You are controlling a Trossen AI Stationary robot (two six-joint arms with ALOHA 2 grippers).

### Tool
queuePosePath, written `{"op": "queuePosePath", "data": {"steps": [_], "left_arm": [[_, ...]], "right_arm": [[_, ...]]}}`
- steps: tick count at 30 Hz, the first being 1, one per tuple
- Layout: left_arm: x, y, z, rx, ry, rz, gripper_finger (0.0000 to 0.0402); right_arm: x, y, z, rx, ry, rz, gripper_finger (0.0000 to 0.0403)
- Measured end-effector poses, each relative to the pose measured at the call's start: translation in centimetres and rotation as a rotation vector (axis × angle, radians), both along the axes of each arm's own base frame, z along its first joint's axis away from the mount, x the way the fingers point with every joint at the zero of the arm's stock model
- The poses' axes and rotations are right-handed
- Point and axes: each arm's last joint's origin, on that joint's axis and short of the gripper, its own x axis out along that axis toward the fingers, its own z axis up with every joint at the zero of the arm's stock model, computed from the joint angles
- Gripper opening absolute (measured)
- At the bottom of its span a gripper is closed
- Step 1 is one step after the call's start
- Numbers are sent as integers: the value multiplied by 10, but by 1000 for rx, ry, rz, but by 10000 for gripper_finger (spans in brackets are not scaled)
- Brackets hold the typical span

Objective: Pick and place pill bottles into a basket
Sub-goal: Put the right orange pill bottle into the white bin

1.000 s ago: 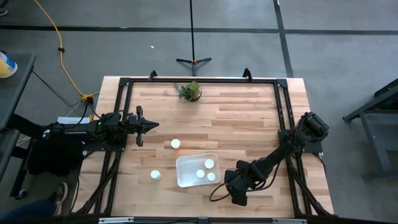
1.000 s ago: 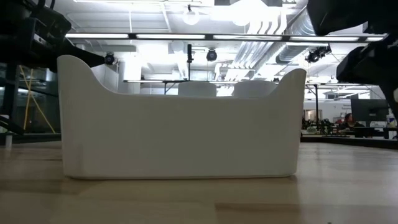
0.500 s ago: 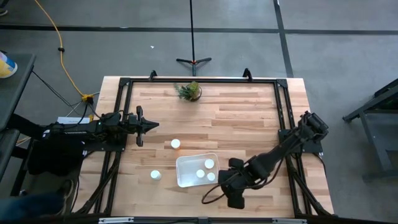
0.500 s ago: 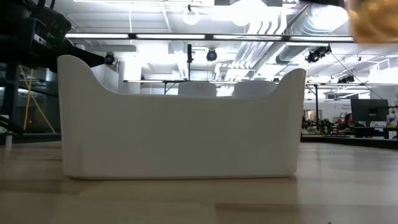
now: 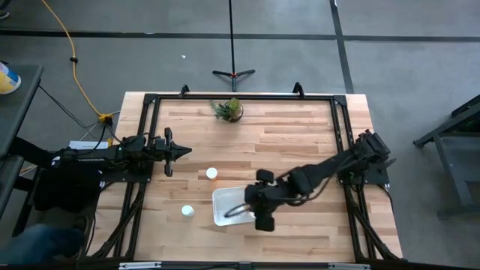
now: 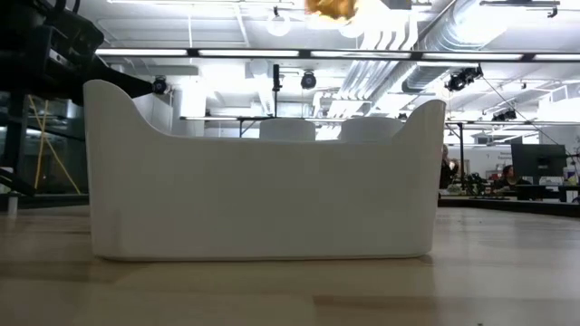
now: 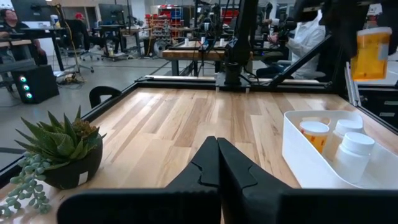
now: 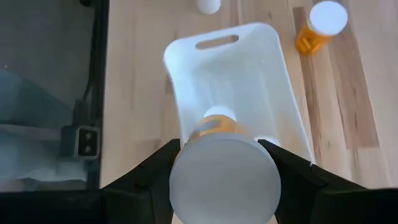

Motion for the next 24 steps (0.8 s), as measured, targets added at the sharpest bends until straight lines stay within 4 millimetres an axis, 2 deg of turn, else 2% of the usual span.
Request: {"op": "queuePosePath", "data": {"steps": [11,24], "left_arm": [[0,0,0,0,-1,7,26],[0,0,0,1,-3,17,23]], "right_arm": [[45,-30,-37,-17,-3,-4,191],[69,-39,-82,-45,78,-17,191]]}}
